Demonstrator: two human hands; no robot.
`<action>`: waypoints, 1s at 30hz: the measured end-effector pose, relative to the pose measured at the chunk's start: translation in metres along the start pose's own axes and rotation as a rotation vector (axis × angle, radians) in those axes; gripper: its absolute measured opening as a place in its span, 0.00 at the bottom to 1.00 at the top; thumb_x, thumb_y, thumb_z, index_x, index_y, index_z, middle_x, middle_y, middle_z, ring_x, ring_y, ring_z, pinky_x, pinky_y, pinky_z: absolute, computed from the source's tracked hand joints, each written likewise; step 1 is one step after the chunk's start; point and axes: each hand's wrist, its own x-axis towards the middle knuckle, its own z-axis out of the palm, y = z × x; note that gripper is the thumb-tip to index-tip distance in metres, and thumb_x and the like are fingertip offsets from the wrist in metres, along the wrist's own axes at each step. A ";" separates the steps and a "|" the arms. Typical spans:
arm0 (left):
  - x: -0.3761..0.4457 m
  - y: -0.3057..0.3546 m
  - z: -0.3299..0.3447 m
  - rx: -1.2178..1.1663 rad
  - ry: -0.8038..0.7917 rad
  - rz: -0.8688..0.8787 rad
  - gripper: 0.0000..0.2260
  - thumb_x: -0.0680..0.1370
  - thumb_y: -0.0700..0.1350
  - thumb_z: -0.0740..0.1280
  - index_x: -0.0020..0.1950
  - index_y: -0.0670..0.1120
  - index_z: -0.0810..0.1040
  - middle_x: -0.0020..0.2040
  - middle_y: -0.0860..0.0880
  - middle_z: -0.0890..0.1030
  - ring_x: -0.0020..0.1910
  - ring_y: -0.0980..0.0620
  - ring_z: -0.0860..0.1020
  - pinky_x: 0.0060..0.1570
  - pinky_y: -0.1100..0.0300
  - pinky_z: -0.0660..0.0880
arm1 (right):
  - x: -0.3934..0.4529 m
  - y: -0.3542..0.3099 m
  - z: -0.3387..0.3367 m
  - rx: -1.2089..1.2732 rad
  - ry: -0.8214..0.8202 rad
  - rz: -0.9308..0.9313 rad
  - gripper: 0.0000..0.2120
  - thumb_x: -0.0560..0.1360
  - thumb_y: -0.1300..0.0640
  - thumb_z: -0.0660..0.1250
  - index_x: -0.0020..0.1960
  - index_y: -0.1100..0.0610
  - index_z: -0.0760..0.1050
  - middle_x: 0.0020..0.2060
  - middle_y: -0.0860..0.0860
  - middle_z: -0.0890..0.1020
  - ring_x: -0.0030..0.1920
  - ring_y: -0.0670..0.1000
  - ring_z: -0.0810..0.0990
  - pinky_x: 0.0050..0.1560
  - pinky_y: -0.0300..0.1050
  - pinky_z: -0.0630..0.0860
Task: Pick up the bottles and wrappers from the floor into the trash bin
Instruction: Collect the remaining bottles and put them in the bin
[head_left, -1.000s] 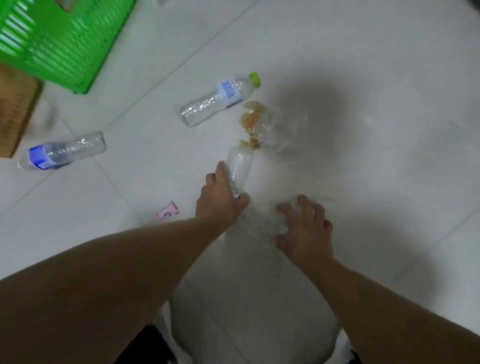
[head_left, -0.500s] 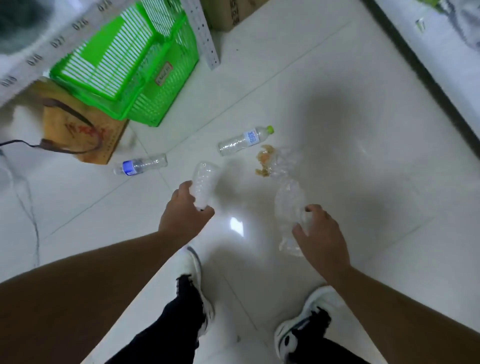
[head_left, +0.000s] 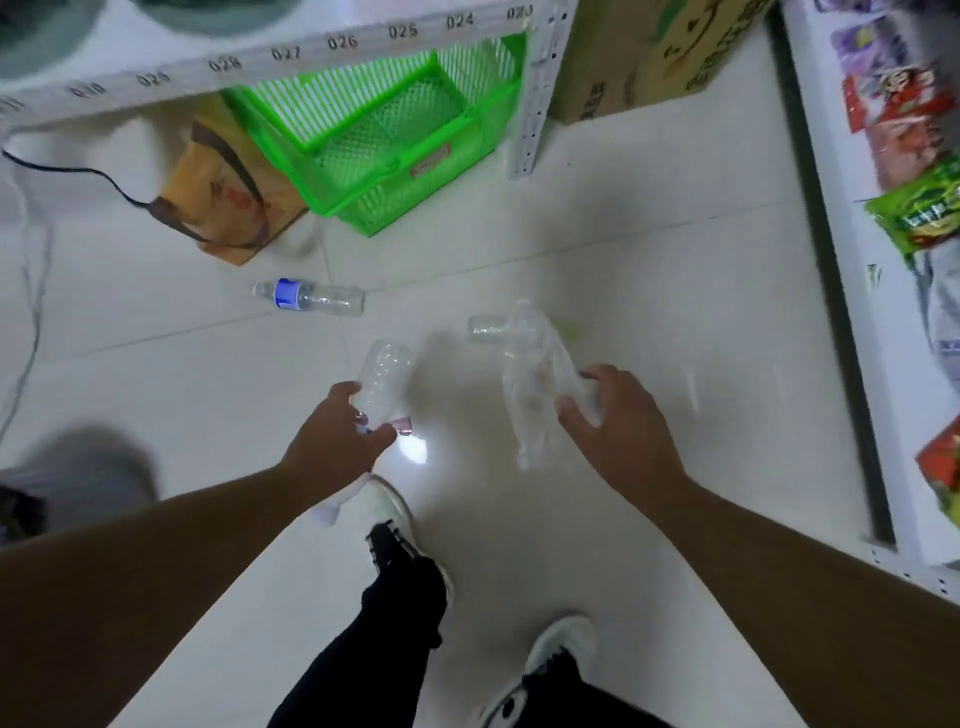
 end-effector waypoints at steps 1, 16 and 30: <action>0.013 -0.007 0.002 -0.001 0.007 -0.008 0.49 0.59 0.69 0.69 0.77 0.51 0.67 0.51 0.55 0.80 0.46 0.63 0.80 0.43 0.68 0.68 | 0.019 -0.002 0.008 -0.041 -0.007 -0.022 0.27 0.77 0.37 0.71 0.69 0.51 0.76 0.57 0.53 0.80 0.58 0.56 0.80 0.61 0.51 0.76; 0.235 -0.139 0.102 0.087 0.174 -0.068 0.48 0.61 0.67 0.67 0.78 0.50 0.65 0.55 0.52 0.81 0.50 0.51 0.83 0.51 0.56 0.74 | 0.276 0.085 0.234 -0.732 -0.161 -0.338 0.39 0.71 0.35 0.75 0.75 0.52 0.68 0.69 0.60 0.74 0.65 0.65 0.76 0.64 0.64 0.74; 0.025 -0.035 -0.005 -0.058 0.170 -0.094 0.44 0.64 0.64 0.68 0.78 0.51 0.66 0.56 0.50 0.78 0.55 0.48 0.81 0.61 0.51 0.76 | 0.119 -0.075 0.021 -0.517 -0.093 -0.275 0.30 0.71 0.36 0.76 0.62 0.53 0.72 0.52 0.56 0.78 0.53 0.63 0.81 0.49 0.58 0.81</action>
